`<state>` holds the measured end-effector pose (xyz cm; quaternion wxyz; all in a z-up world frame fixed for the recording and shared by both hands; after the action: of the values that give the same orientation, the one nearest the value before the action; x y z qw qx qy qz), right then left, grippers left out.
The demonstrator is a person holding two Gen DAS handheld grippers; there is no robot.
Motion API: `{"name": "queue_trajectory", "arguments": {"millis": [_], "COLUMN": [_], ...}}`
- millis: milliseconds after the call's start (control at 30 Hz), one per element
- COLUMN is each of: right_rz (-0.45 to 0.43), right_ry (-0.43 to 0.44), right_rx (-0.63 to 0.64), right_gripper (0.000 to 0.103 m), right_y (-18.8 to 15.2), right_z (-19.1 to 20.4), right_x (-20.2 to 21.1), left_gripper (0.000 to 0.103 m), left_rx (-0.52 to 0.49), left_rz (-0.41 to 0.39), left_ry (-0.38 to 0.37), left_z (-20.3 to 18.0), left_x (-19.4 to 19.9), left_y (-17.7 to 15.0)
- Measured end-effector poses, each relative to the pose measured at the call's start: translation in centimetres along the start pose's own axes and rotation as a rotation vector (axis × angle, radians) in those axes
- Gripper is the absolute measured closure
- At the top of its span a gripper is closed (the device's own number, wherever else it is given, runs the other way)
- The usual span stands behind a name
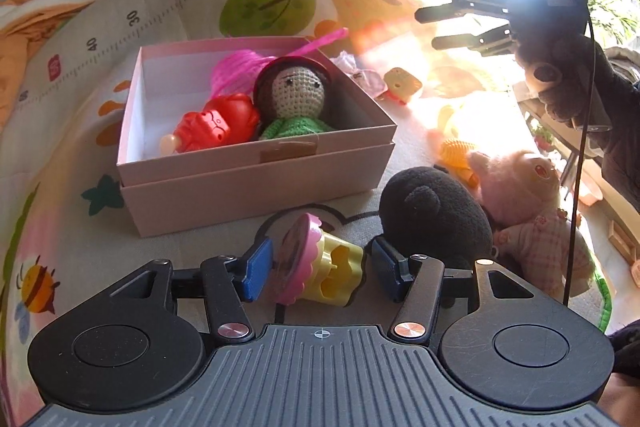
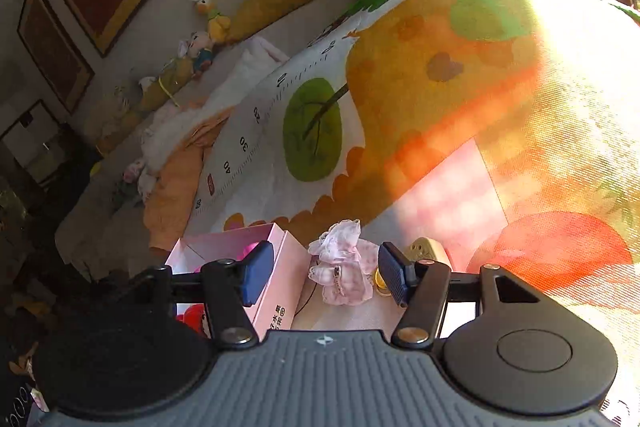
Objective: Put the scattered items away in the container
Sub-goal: 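Drop the pink strainer into the pink box with right gripper while left gripper holds the yellow cup toy, then move the right gripper back to the orange flower-shaped toy and grasp it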
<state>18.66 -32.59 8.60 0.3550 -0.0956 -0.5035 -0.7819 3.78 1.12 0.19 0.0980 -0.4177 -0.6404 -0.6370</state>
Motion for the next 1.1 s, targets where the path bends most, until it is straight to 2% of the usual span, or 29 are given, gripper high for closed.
{"name": "queue_trajectory", "arguments": {"millis": [100, 300, 467, 600, 633, 700, 833, 933, 1100], "right_rz": [0.007, 0.031, 0.044, 0.068, 0.076, 0.091, 0.117, 0.157, 0.323], "right_ry": [0.028, 0.028, -0.003, -0.028, -0.029, -0.035, -0.055, -0.03, 0.08], "right_rx": [0.106, 0.311, 0.308, 0.287, 0.283, 0.284, 0.341, 0.447, 0.631], "right_gripper": [0.044, 0.041, 0.036, 0.033, 0.031, 0.03, 0.03, 0.03, 0.031], "right_y": [-0.7, -1.9, -2.8, -3.8, -4.2, -5.0, -5.6, -4.7, -4.8], "right_z": [2.7, 8.1, 8.5, 7.8, 7.7, 7.7, 9.5, 13.3, 20.5], "right_x": [-0.3, -1.2, -1.2, -0.7, -0.5, 0.0, 0.2, -2.2, -10.2], "left_gripper": [0.042, 0.042, 0.042, 0.046, 0.053, 0.053, 0.053, 0.053, 0.053], "left_rx": [0.007, 0.028, -0.035, -0.129, -0.155, -0.194, -0.206, -0.223, -0.231], "left_rz": [-0.004, -0.01, -0.013, -0.031, -0.037, -0.047, -0.059, -0.094, -0.111], "left_ry": [0.006, 0.001, 0.005, 0.06, 0.074, 0.104, 0.113, 0.18, 0.244], "left_z": [0.3, 0.8, -0.4, -1.5, -1.7, -2.2, -2.0, -0.9, 1.1], "left_x": [0.2, 0.4, 0.0, -0.7, -0.9, -1.2, -1.0, -0.1, 0.9], "left_y": [-0.1, -0.7, -0.9, -0.7, -0.7, -0.7, -0.7, -0.5, -0.8]}}
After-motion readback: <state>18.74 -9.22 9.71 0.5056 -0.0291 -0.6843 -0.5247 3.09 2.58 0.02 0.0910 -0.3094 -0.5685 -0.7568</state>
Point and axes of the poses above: each gripper's, at about its wrist camera, not at the fingertips, and x roughly against the way its jaws point, z to its left, y to its top, the point moved 5 cm from there along -x, roughly the way its jaws point, and after that the axes turned 2 degrees about -z, right-handed, at the moved point
